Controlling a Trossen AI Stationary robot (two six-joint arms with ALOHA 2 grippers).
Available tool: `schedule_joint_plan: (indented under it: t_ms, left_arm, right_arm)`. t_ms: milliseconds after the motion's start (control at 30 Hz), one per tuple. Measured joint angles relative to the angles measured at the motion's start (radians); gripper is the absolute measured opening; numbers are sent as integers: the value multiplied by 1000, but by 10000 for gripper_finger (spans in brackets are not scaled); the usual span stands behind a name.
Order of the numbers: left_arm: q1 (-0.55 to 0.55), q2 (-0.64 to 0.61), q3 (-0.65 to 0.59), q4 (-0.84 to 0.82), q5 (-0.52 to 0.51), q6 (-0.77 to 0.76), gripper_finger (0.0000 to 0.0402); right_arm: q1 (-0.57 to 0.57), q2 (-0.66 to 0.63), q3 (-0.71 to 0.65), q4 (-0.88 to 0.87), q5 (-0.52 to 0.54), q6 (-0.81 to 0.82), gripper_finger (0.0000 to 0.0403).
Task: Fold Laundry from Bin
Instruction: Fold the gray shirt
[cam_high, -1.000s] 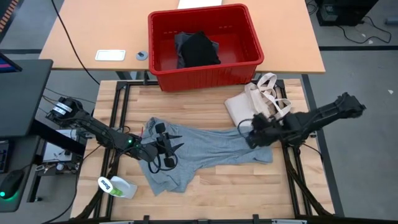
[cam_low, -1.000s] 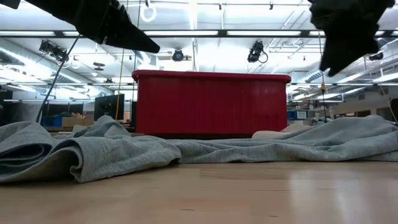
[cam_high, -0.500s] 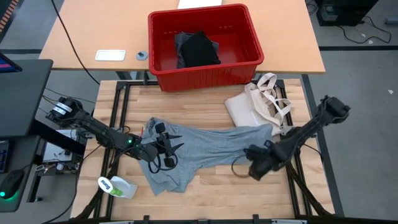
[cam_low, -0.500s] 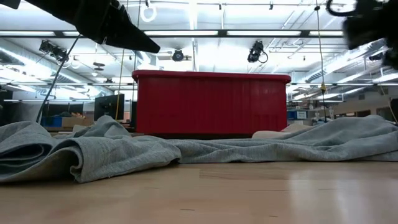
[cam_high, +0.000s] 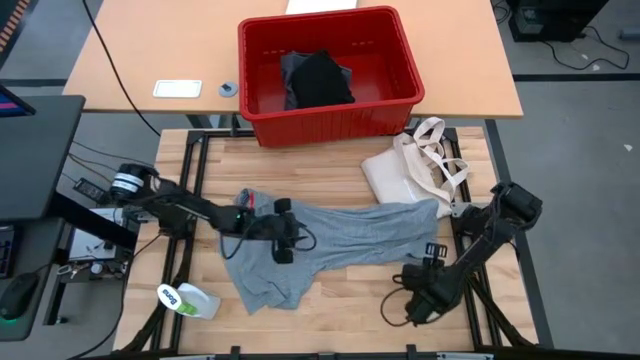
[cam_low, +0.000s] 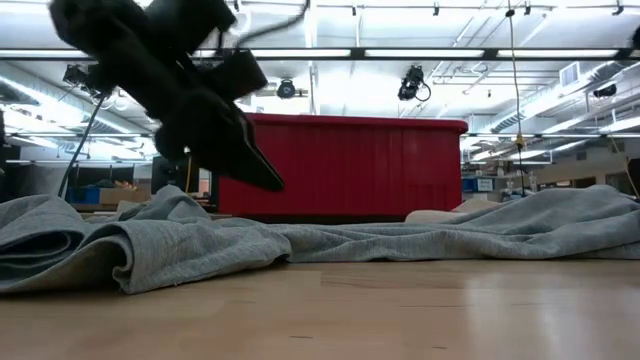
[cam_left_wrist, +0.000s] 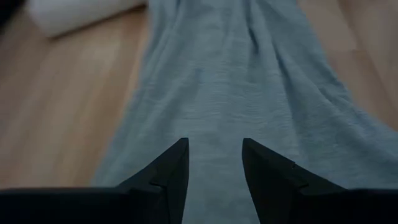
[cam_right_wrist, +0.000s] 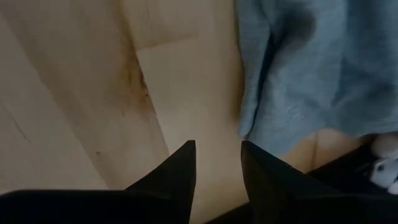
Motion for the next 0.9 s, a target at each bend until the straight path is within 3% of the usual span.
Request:
schedule_joint_plan:
  t_ms: [100,500,900]
  left_arm:
    - [51,39,0,30,47,1,153]
    - [128,49,0,-82,49,-93,153]
    - [128,49,0,-80,49,-74,153]
  right_arm:
    - [41,-34,-11,-1,67,66,127]
    - [78,-45,-114,61,75,206,95]
    - [78,-45,-183,136,132,216,109]
